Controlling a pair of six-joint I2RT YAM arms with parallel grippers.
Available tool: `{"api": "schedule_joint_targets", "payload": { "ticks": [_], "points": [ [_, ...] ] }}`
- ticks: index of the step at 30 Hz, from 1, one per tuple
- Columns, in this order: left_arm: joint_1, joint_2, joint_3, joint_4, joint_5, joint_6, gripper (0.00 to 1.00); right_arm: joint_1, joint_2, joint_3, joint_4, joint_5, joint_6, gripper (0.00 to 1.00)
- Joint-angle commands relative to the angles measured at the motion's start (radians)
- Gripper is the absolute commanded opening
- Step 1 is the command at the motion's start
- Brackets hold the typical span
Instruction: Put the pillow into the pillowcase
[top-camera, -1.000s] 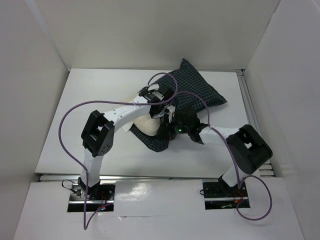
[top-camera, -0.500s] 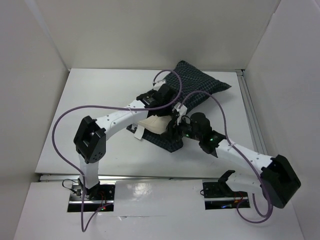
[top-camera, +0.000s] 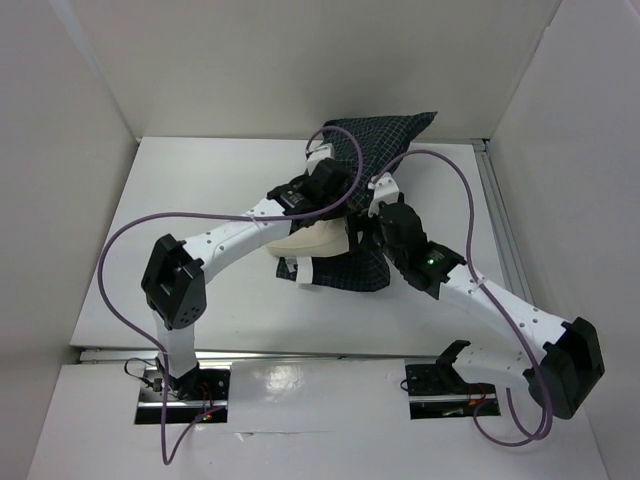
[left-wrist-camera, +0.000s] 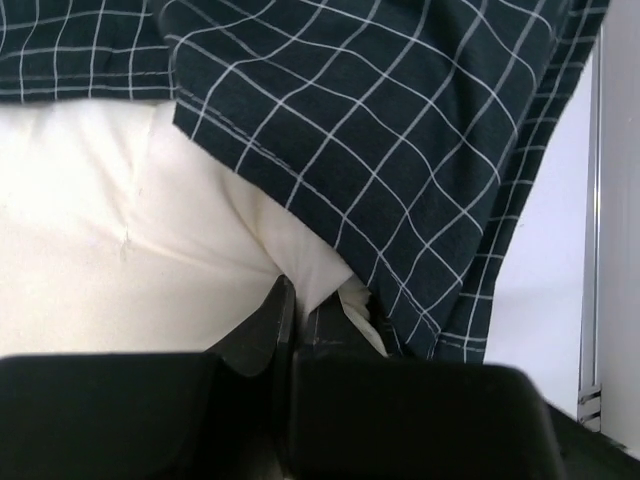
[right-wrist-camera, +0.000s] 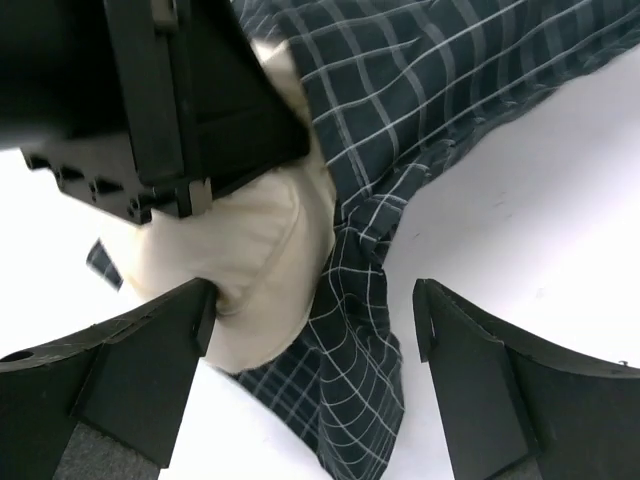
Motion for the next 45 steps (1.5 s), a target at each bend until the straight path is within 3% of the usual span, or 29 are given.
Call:
{"api": "schedule_joint_targets", "payload": {
  "ticks": [1, 5, 8, 12, 16, 19, 20, 21, 23, 25, 28, 29, 30, 34, 39, 45],
  "points": [
    [-0.004, -0.064, 0.020, 0.018, -0.009, 0.023, 0.00, -0.007, 0.036, 0.117, 0.093, 0.104, -0.120, 0.90],
    [-0.004, -0.064, 0.030, 0.018, -0.009, 0.036, 0.00, -0.007, 0.139, 0.154, 0.183, 0.108, -0.312, 0.90],
    [-0.004, -0.064, 0.030, 0.018, -0.018, 0.036, 0.00, -0.039, 0.191, 0.204, 0.207, 0.021, -0.379, 0.86],
    [-0.004, -0.073, 0.030, 0.008, -0.028, 0.036, 0.00, -0.123, 0.232, 0.252, 0.144, -0.172, -0.380, 0.81],
    [-0.004, -0.084, 0.021, 0.008, -0.037, 0.046, 0.00, -0.224, 0.242, 0.194, 0.154, -0.319, -0.317, 0.78],
    [-0.004, -0.084, 0.021, 0.008, -0.037, 0.046, 0.00, -0.284, 0.242, 0.131, 0.197, -0.482, -0.294, 0.64],
    [-0.004, -0.084, 0.021, 0.008, -0.037, 0.046, 0.00, -0.284, 0.251, 0.131, 0.211, -0.516, -0.280, 0.56],
    [-0.004, -0.084, 0.021, 0.008, -0.037, 0.046, 0.00, -0.296, 0.251, 0.120, 0.226, -0.533, -0.269, 0.35],
    [-0.004, -0.084, 0.021, 0.019, -0.037, 0.046, 0.00, -0.312, 0.251, 0.120, 0.236, -0.624, -0.269, 0.25],
    [-0.004, -0.073, 0.021, 0.028, -0.015, 0.046, 0.00, -0.324, 0.251, 0.129, 0.236, -0.674, -0.260, 0.30],
    [-0.004, -0.042, 0.044, 0.028, -0.005, 0.046, 0.00, -0.324, 0.251, 0.158, 0.167, -0.718, -0.260, 0.53],
    [-0.004, -0.027, 0.053, 0.028, -0.005, 0.046, 0.00, -0.324, 0.236, 0.158, 0.156, -0.718, -0.260, 0.66],
    [-0.004, -0.015, 0.053, 0.018, -0.005, 0.046, 0.00, -0.324, 0.207, 0.143, 0.156, -0.718, -0.260, 0.69],
    [-0.004, -0.006, 0.062, 0.018, 0.008, 0.046, 0.00, -0.324, 0.124, 0.044, 0.185, -0.680, -0.242, 0.75],
    [-0.004, -0.015, 0.053, 0.028, 0.017, 0.046, 0.00, -0.324, 0.154, 0.034, 0.197, -0.564, -0.232, 0.75],
    [-0.004, -0.006, 0.063, 0.028, 0.017, 0.046, 0.00, -0.324, 0.235, 0.053, 0.188, -0.639, -0.251, 0.75]
  ]
}}
